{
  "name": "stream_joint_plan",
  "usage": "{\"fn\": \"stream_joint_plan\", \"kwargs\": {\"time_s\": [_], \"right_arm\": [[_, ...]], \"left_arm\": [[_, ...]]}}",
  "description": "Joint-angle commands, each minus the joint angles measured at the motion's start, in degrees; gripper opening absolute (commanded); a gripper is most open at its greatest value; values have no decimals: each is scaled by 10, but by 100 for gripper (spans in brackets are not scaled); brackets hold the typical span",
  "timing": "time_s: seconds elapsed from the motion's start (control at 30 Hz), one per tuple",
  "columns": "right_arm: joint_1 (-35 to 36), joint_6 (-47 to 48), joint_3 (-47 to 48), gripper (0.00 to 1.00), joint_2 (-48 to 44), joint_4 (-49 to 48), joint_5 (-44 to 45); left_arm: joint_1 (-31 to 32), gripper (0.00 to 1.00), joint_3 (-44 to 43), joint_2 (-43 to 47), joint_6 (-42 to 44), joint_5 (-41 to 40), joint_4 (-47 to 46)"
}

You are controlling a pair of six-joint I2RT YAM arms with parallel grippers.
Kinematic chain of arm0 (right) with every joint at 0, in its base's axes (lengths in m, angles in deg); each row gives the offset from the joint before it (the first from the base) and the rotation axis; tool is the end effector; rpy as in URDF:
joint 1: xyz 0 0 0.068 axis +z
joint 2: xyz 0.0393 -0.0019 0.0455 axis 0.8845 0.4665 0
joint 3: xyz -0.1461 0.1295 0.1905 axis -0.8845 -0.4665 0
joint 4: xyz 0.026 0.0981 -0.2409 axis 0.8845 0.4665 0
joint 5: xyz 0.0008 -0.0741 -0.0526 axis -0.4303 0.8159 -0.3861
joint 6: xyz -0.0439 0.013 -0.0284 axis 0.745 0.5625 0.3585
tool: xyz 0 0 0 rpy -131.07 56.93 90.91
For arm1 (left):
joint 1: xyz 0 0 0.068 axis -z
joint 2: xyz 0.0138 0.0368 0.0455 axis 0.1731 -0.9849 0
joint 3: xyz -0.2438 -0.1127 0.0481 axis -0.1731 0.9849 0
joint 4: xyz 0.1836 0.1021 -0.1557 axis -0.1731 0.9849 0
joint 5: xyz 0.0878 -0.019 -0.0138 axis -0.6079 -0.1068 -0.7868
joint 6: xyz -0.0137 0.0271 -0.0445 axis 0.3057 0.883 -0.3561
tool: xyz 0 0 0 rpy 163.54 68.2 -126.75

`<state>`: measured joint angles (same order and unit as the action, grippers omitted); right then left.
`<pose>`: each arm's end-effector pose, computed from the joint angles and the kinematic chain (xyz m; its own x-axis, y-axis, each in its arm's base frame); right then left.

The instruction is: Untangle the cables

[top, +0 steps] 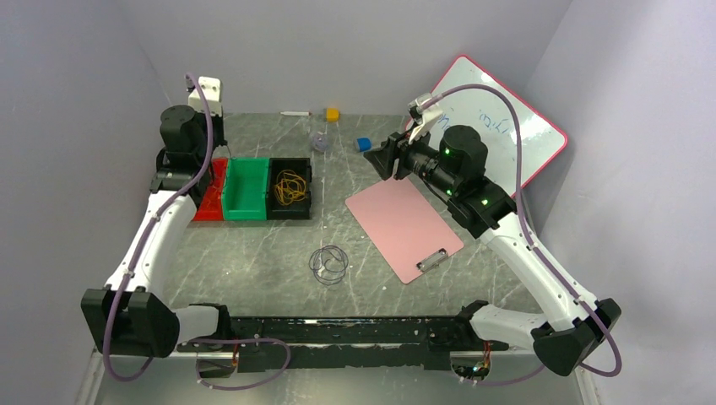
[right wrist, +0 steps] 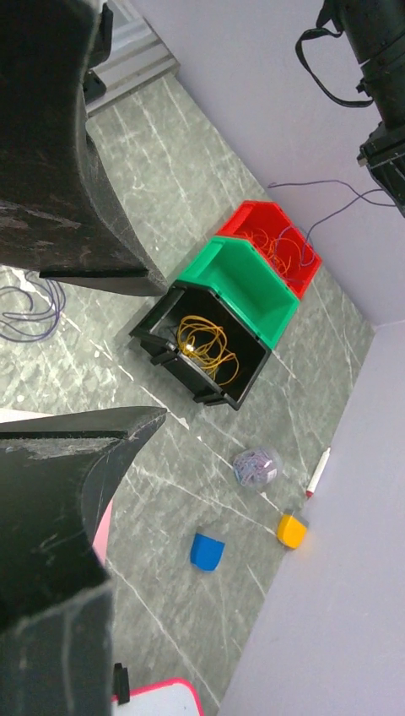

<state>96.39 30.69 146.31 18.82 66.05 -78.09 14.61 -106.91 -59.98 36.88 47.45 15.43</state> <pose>0.2058 0.1480 0.4291 -0.1909 0.0505 -0.9803 -0.6871 0.7063 0.1702 0.2890 -0.0190 0.3885 -0.1214 0.1946 -0.9734 -0.0236 0.9798 0.1988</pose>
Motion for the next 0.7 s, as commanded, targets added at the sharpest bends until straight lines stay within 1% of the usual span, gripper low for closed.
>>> {"fn": "stream_joint_plan", "kwargs": {"time_s": [0.0, 0.3, 0.5, 0.67], "right_arm": [[2, 22, -8, 54, 2, 5, 9], [2, 17, -17, 55, 14, 8, 19], [1, 14, -24, 55, 19, 2, 20], [2, 11, -24, 55, 29, 2, 12]], "left_arm": [[-16, 7, 5, -24, -4, 35, -37], [-26, 7, 25, -103, -11, 26, -57], [-28, 7, 35, -158, -22, -36, -92], [-28, 7, 43, -178, -37, -27, -124]]}}
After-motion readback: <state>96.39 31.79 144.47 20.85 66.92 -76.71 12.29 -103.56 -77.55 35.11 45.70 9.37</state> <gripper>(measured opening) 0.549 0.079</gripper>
